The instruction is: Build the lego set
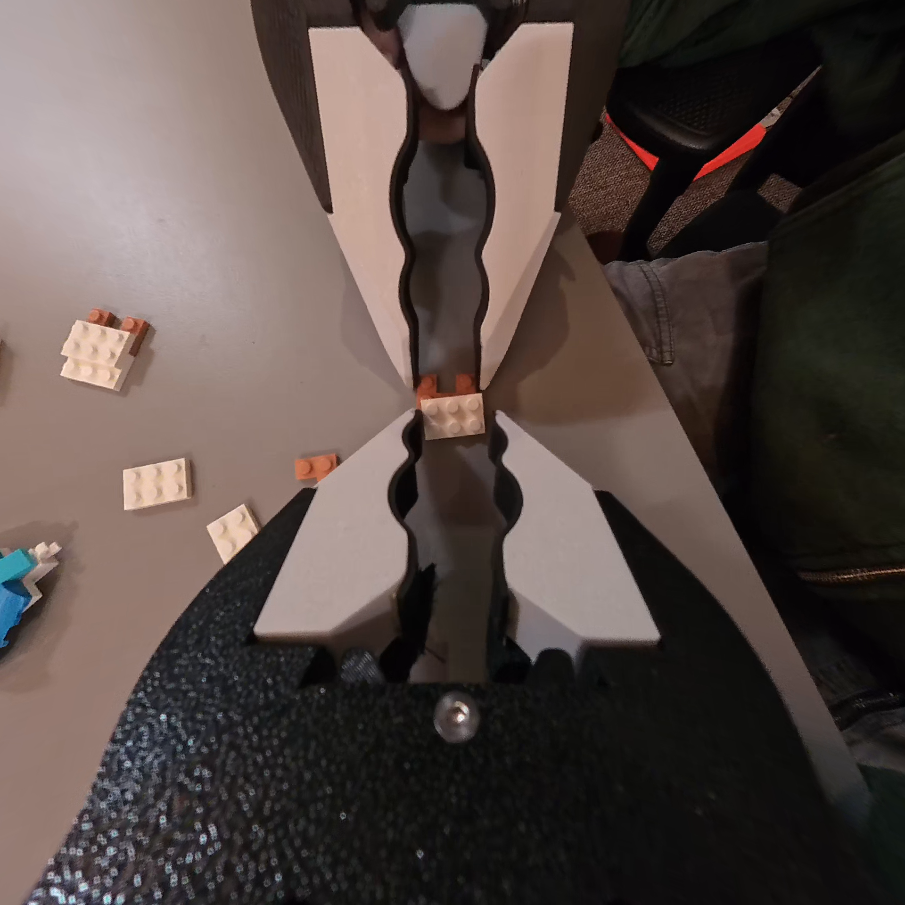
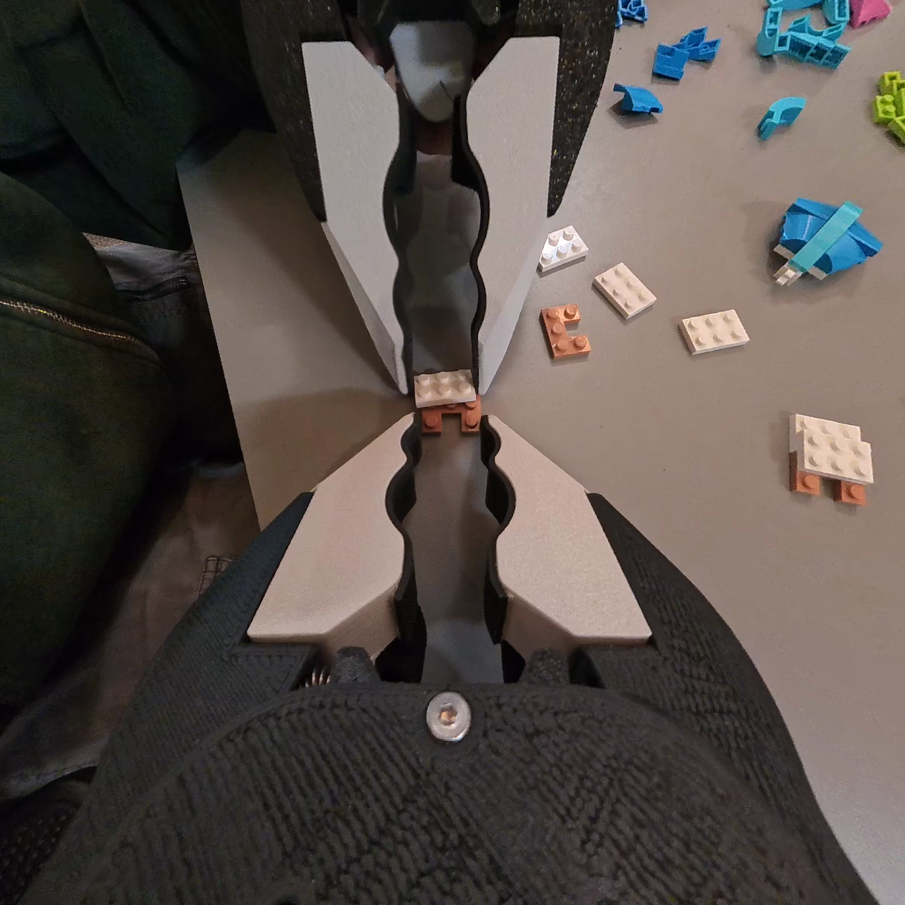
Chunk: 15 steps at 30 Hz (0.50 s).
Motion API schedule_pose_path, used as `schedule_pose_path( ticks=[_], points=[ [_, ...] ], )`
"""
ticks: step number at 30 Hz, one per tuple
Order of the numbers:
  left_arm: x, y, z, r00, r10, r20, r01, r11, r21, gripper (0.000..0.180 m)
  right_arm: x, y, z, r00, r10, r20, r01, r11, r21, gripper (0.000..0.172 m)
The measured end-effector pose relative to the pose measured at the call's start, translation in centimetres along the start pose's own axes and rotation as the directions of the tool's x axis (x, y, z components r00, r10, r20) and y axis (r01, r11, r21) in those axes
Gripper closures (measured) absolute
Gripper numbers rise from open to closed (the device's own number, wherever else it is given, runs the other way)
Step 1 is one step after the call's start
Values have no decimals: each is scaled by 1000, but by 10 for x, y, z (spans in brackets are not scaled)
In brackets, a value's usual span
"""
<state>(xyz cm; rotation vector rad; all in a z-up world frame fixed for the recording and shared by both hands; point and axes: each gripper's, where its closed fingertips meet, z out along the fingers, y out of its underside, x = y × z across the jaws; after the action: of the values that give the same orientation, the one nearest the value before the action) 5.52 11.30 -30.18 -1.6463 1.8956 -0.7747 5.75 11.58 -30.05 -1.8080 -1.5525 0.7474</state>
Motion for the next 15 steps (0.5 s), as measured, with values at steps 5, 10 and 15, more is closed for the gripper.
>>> schedule_pose_path(
  ticks=[5, 10, 15],
  points=[
    [0, 0, 0, 1000, -2, -1, 2, 1000, 1, 157, -1, 0, 0, 1000, -2, 0, 2, 1000, 0, 148],
    [0, 1, -1, 1000, -3, -4, 3, 1000, -1, 157, -1, 0, 0, 1000, -2, 1, 2, 1000, 0, 148],
    [0, 1, -1, 1000, -4, -5, 4, 1000, -2, 157, -1, 0, 0, 1000, -3, 1, 3, 1000, 0, 148]
  ],
)
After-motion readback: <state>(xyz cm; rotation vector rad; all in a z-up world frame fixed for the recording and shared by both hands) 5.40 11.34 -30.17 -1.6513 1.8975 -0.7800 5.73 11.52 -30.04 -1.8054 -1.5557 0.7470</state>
